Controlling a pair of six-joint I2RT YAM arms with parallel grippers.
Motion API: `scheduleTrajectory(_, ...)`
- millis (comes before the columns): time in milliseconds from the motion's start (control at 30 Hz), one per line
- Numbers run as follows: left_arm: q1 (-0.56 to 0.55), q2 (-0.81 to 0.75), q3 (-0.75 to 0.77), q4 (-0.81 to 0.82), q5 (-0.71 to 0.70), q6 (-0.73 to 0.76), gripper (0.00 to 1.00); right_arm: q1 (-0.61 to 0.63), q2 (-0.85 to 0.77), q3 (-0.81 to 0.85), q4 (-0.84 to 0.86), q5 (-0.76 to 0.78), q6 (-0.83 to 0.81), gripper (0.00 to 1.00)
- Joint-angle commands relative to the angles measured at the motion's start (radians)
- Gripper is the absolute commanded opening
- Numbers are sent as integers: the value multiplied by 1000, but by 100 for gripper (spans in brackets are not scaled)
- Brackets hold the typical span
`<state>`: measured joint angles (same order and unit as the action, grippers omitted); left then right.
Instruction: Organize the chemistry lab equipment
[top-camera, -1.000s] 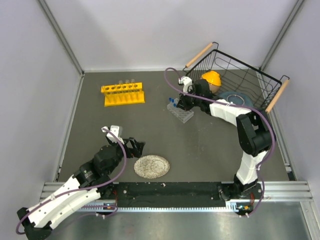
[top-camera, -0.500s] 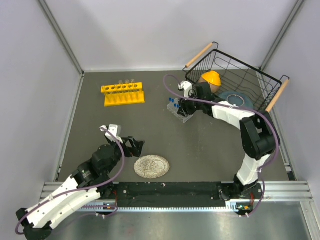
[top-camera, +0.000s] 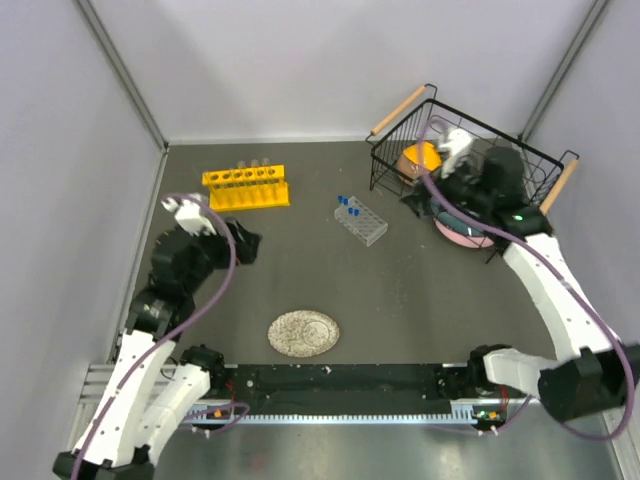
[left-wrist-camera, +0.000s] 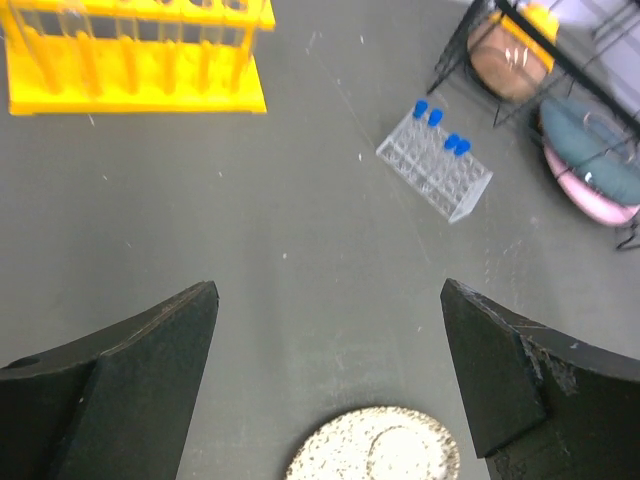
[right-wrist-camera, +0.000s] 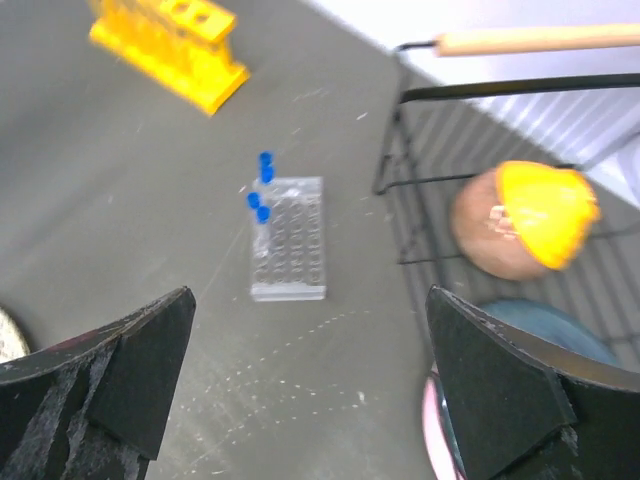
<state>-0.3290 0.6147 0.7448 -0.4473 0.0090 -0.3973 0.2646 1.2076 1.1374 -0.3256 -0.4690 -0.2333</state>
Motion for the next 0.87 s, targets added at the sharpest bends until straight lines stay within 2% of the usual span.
scheduleTrajectory(0,262,85,158,-53,348,17,99,-117,-196,58,-82,-11,176,99)
scheduleTrajectory(33,287,92,210,-63,370,20,99,-116,-230,59,-89,132,202,99)
scheduleTrajectory(100,303,99,264,-94,362,31,99,-116,-313,88,-139,248,259,99)
scheduleTrajectory(133,303,96,312,-105,361,37,99,-116,-336,97,-157,361,284,99)
scheduleTrajectory(267,303,86,410,-159,350,69,99,-117,-399,157,-243,556,330,99)
scheduleTrajectory(400,303,54,459,-192,345,75,99,-116,-444,183,-282,593,338,99)
scheduleTrajectory(833,303,-24,464,-235,342,81,99,-145,-471,186,-309,523,342,99)
